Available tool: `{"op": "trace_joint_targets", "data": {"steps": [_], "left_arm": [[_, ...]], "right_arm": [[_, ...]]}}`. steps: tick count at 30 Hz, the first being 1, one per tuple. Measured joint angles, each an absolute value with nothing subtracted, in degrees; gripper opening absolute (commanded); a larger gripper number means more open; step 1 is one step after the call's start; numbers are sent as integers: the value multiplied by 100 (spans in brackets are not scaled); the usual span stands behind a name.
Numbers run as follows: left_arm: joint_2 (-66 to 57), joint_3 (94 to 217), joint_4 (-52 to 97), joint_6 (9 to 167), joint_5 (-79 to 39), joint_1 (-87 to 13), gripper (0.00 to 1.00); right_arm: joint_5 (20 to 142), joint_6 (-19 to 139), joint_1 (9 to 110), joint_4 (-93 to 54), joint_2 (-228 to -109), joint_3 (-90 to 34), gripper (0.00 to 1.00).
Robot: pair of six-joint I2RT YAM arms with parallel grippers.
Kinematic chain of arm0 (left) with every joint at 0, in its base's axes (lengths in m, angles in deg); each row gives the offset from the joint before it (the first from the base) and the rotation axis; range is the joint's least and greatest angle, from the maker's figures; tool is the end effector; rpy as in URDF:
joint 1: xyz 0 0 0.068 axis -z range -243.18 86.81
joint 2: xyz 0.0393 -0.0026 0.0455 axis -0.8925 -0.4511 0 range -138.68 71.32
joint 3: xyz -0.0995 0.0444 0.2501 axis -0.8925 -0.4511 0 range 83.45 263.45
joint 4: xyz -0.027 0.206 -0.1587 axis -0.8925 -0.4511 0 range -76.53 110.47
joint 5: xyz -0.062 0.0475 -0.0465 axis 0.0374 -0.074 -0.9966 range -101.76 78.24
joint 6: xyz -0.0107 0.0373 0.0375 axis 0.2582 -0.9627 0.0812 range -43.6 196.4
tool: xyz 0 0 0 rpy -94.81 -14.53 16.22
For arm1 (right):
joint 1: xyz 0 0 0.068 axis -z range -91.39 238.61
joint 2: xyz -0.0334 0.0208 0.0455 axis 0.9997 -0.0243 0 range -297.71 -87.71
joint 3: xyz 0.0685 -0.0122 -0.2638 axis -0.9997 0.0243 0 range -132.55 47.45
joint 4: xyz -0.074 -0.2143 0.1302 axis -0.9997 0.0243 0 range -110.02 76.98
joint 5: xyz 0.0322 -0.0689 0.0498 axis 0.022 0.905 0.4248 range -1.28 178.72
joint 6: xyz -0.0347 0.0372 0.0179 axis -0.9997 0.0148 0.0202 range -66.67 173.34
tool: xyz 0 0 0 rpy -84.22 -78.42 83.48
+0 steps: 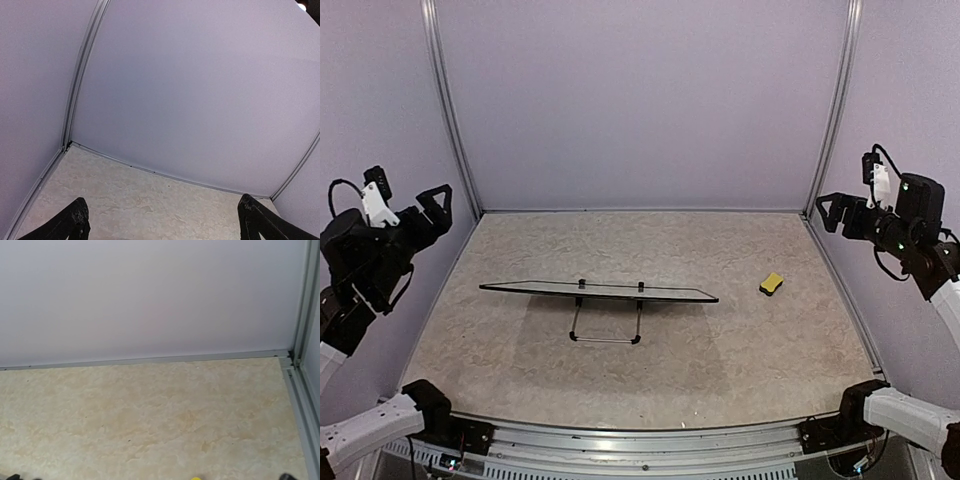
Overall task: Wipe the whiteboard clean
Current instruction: Rotate the whiteboard at the center of the board.
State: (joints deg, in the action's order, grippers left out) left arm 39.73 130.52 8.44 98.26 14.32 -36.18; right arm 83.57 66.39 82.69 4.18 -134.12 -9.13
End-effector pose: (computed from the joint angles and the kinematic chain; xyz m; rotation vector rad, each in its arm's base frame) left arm 0.1150 -0.0410 0.3814 -0.2977 1.4970 -0.3387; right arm 0.1734 0.0212 0.3805 0.0495 1.8254 0.3160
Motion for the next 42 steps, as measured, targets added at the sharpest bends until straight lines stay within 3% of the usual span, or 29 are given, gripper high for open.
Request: {"op": "trace_joint_targets", "data": {"steps": [14,22,32,38,42], "left_arm": [[4012,12324,807,10462,1823,-3524,99],[4268,11452,1100,10508,2499,-2689,99],[4342,10333,2074,10445,4796,-394,99],[4156,9911,2848,10637,6234,463,99],[3890,9999,2411,11470,7056,876,99]], "right_arm": [[8543,6744,8269,429,-13432,-795,99],[8536,6801,8267,431,-13436,-688,100],[8532,6806,8267,433,-13436,-672,99],[8530,6806,8267,433,-13436,-670,100],[8528,6806,8267,436,-13436,-668,99]]}}
